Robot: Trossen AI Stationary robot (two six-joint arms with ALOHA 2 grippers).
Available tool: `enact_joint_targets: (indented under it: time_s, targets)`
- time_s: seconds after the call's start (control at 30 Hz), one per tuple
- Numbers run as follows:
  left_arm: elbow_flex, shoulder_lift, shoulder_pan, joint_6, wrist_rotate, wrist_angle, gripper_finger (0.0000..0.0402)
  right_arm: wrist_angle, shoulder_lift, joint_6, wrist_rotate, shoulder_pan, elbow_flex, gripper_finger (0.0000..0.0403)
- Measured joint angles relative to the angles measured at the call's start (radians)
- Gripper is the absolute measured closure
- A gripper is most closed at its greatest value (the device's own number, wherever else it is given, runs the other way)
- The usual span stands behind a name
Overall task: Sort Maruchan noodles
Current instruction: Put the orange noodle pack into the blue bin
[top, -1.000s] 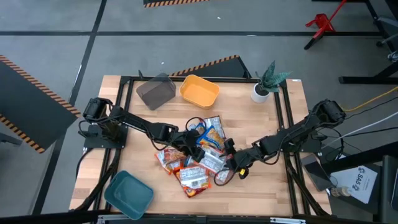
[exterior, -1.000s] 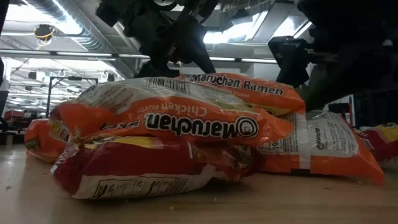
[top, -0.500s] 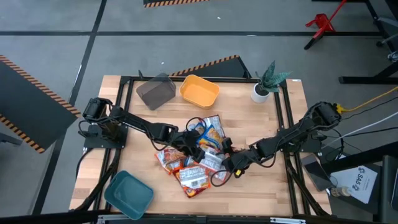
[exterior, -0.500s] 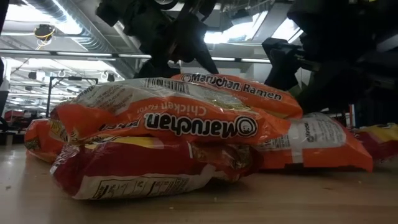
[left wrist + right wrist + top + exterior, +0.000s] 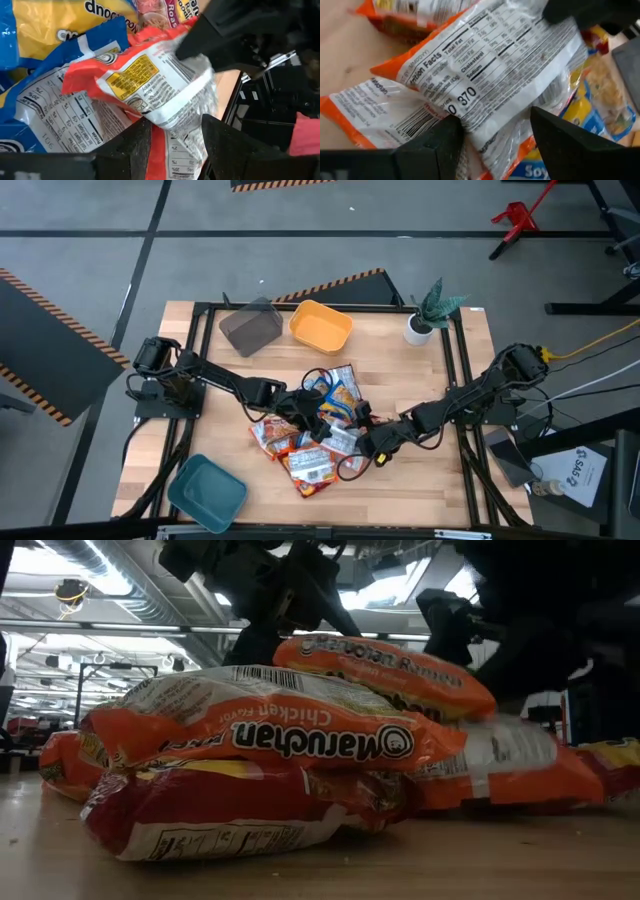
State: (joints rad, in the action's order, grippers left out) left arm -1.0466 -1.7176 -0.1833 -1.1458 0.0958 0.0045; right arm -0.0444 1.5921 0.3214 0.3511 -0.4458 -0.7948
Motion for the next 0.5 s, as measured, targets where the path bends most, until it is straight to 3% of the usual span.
enact_joint_targets:
  time_s: [0.37,0.5]
  targets:
    - [0.0,0.0,0.014,-0.003,-0.093,0.015,0.0234,-0.007,0.0,-0.007,0.0,0.001,-0.013,0.0181]
    - [0.0,0.0,0.02,0.007,-0.048,0.021,0.0233,-0.007,0.0,-0.008,-0.002,0.001,-0.013,0.0181]
